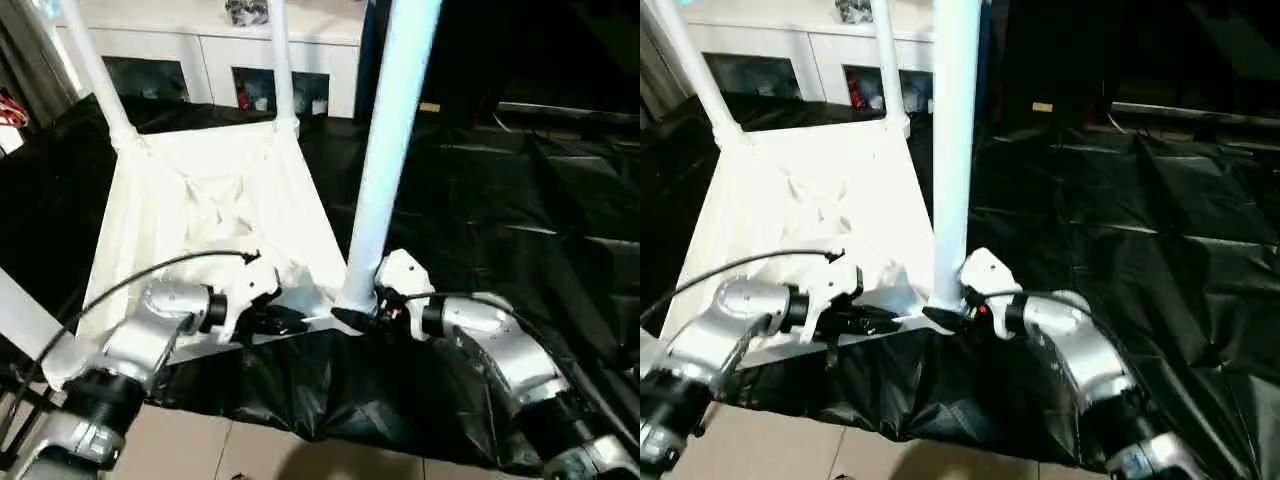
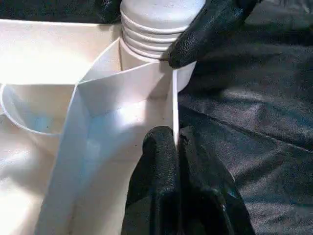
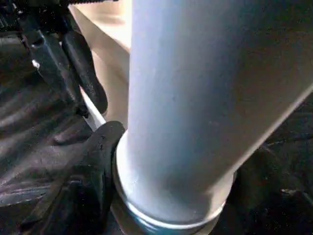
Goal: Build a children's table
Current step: Rotate leg to tighten
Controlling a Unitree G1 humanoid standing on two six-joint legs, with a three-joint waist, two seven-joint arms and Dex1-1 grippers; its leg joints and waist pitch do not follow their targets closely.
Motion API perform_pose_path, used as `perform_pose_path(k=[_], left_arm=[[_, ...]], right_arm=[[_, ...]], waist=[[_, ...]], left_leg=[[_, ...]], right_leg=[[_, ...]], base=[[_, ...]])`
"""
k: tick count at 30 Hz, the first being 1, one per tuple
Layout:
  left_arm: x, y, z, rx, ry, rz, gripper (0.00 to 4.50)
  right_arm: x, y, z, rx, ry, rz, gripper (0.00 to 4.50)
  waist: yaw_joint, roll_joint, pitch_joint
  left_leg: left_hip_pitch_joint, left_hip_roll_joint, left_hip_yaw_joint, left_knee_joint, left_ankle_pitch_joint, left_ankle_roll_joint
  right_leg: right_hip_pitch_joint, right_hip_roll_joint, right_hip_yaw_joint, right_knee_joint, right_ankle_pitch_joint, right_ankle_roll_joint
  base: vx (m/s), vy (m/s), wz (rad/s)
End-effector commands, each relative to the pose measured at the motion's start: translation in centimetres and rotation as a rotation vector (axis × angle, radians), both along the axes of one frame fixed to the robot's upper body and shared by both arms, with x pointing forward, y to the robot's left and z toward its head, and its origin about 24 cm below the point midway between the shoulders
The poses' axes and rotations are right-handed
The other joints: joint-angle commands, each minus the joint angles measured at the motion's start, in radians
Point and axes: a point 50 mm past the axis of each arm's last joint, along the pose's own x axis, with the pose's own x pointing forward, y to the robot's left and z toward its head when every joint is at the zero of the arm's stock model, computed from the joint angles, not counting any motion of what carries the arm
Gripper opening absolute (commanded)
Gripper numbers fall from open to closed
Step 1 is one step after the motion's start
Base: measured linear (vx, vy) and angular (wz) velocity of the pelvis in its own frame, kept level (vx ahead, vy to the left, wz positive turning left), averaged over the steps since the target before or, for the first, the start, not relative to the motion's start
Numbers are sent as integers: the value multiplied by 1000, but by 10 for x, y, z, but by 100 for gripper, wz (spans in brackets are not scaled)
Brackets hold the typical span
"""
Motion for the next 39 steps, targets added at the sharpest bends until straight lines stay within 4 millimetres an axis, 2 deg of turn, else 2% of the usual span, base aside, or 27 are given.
perform_pose_path(k=[1,3,4,5,6,7,8,10,12,13,14,17,18,23,24,25,26,27,28,30,32,36,37,39], left_arm=[[1,0,-3,22,3,-5,0],[10,-2,-6,32,-32,98,0],[12,-3,-6,32,-38,110,0],[21,-9,-5,16,-71,191,0],[21,-10,-5,14,-73,196,0],[29,-18,-3,-1,-95,249,0],[30,-20,-3,-3,-101,258,0],[39,-33,-3,12,-137,316,0],[41,-37,-3,19,-147,331,0],[44,-44,-3,29,-162,348,0],[45,-52,-4,30,-171,355,0],[43,-63,-5,7,-161,329,0],[43,-64,-5,3,-159,325,0],[38,-60,-4,-23,-165,244,0],[36,-57,-3,-42,-168,211,0],[34,-54,-2,-52,-160,191,0],[33,-52,-2,-53,-153,177,0],[32,-50,-3,-51,-147,170,0],[30,-46,-3,-51,-148,146,0],[24,-39,0,-84,-130,84,0],[21,-36,3,-119,-112,51,0],[14,-33,6,-148,-85,-18,0],[9,-29,7,-147,-58,-73,0],[5,-24,7,-135,-38,-126,0]], right_arm=[[8,-9,3,-14,-27,-70,280],[17,-8,-3,-2,-40,-218,278],[18,-8,-4,0,-41,-238,278],[24,-5,-8,17,-42,-366,278],[25,-5,-8,18,-41,-374,278],[29,-1,-12,35,-31,-467,278],[30,0,-13,38,-27,-487,277],[35,13,-17,64,-3,-584,277],[37,18,-18,69,2,-602,277],[39,27,-18,65,-2,-625,277],[42,37,-17,65,-14,-622,277],[44,47,-11,100,-31,-584,277],[45,48,-9,116,-28,-583,333],[46,35,-2,148,-40,-535,368],[44,30,-1,147,-49,-499,381],[42,26,0,147,-50,-466,381],[40,23,1,150,-49,-429,381],[38,22,1,151,-48,-405,381],[34,19,1,151,-48,-350,381],[22,10,2,148,-48,-221,381],[17,4,2,141,-46,-175,381],[11,-2,4,122,-44,-115,381],[6,-6,7,112,-40,-62,381],[-2,-12,11,101,-29,15,381]], waist=[[6,-9,-59],[6,-9,-57],[5,-8,-57],[3,-15,-57],[3,-12,-57],[4,-12,-58],[3,-10,-55],[4,-11,-57],[6,-11,-57],[8,-15,-57],[12,-12,-58],[18,-11,-58],[21,-12,-59],[22,-11,-60],[23,-5,-60],[23,-11,-60],[24,-11,-61],[27,1,-62],[25,-3,-61],[26,6,-61],[27,0,-59],[25,6,-57],[27,10,-56],[30,10,-57]], left_leg=[[6,31,0,-62,-65,70],[8,31,1,-64,-74,61],[10,31,1,-65,-85,47],[9,31,1,-67,-93,35],[10,31,1,-68,-96,30],[11,31,0,-68,-97,23],[11,31,2,-69,-104,17],[12,31,1,-71,-107,9],[13,31,2,-70,-116,4],[10,32,3,-70,-103,10],[10,31,3,-71,-93,10],[8,32,3,-69,-89,16],[8,32,4,-69,-86,18],[7,32,2,-69,-88,32],[7,32,1,-69,-88,31],[5,32,2,-68,-89,35],[5,32,2,-67,-82,39],[5,32,1,-66,-76,42],[5,33,2,-66,-80,45],[5,34,0,-67,-95,50],[5,35,1,-68,-108,53],[7,36,2,-70,-128,48],[8,39,2,-72,-134,45],[9,40,1,-72,-129,49]], right_leg=[[40,-69,40,-68,160,-273],[38,-69,41,-70,144,-274],[37,-69,40,-72,121,-275],[38,-69,40,-74,98,-272],[37,-71,41,-73,85,-272],[39,-72,40,-74,70,-266],[35,-70,42,-78,58,-261],[35,-72,42,-78,50,-257],[33,-72,43,-81,36,-251],[34,-74,44,-78,54,-249],[34,-74,44,-78,66,-246],[36,-75,44,-77,92,-238],[37,-76,44,-76,102,-236],[38,-73,43,-74,133,-231],[37,-74,42,-73,134,-233],[40,-73,43,-75,143,-230],[40,-73,43,-72,159,-230],[40,-74,43,-69,178,-232],[39,-73,42,-72,183,-234],[39,-73,41,-71,189,-239],[39,-72,41,-73,181,-243],[36,-72,41,-77,119,-261],[34,-72,41,-78,106,-261],[35,-70,41,-77,121,-255]], base=[[0,0,0],[0,0,0],[0,0,0],[0,0,0],[0,0,0],[0,0,0],[0,0,0],[0,0,0],[0,0,0],[0,0,0],[0,0,0],[0,0,0],[0,0,0],[0,0,0],[0,0,0],[0,0,0],[0,0,0],[0,0,0],[0,0,0],[0,0,0],[0,0,0],[0,0,0],[0,0,0],[0,0,0]])
